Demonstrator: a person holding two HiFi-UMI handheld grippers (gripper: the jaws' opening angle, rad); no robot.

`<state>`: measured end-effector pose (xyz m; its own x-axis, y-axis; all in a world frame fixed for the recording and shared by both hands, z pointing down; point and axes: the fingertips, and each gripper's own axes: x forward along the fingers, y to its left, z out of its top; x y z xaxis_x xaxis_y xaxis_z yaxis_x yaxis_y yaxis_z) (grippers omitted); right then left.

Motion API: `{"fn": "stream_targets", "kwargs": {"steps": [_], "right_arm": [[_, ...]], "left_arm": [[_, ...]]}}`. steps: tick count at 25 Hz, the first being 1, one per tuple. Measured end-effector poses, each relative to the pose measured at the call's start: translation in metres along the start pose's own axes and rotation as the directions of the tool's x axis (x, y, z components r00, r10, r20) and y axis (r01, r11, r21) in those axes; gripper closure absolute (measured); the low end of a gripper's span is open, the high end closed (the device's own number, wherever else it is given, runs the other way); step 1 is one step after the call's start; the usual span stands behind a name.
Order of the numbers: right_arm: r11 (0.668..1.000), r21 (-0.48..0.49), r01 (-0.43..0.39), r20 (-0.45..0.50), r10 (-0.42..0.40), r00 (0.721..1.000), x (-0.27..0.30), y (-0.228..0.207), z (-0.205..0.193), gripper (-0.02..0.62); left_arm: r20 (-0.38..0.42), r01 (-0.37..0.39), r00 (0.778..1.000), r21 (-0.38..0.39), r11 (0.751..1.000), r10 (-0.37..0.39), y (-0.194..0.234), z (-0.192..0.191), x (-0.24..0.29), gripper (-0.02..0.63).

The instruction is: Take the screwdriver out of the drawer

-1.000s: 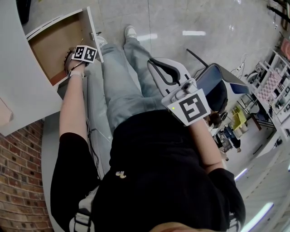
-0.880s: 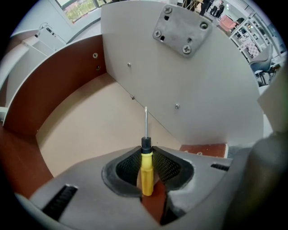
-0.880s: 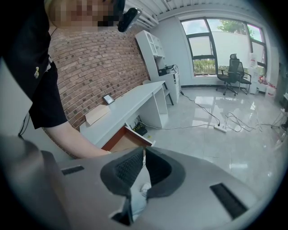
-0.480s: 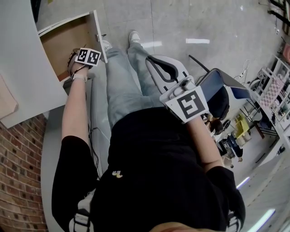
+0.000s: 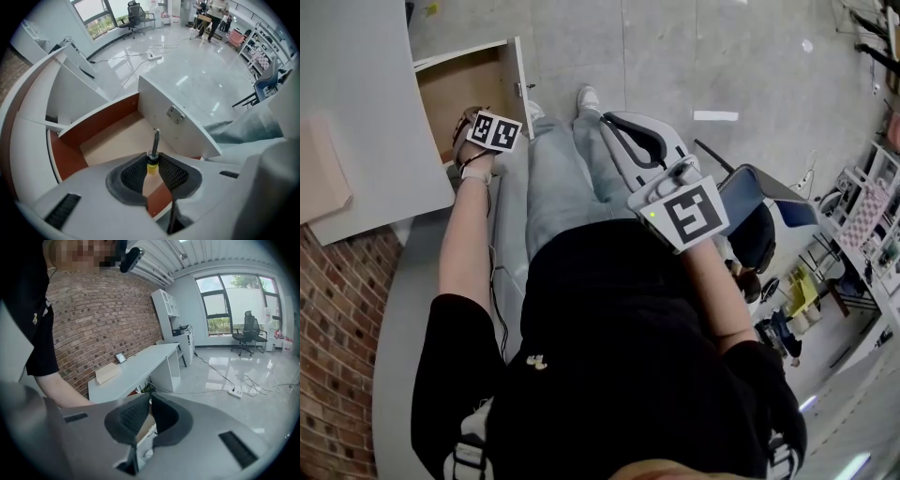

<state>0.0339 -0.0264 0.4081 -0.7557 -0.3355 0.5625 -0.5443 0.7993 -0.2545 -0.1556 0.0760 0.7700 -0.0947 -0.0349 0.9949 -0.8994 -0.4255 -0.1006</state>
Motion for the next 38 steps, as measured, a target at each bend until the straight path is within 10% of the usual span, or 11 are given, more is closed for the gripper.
{"fn": "stream_targets", "kwargs": {"steps": [24, 38], "right_arm": [[0.979, -0.178, -0.103, 0.142, 0.129, 0.981, -0.012, 0.029, 0.085, 0.583], [0.945, -0.281, -0.165, 0.203, 0.227, 0.953, -0.014, 0.051, 0.130, 0.581]], "left_arm": [[0.347, -0.099, 0.924, -0.190, 0.977, 0.161, 0.040, 0.049, -0.208, 0.526], [0.559, -0.103, 0.788, -0.296, 0.950, 0.259, 0.048, 0.060, -0.335, 0.526]]}}
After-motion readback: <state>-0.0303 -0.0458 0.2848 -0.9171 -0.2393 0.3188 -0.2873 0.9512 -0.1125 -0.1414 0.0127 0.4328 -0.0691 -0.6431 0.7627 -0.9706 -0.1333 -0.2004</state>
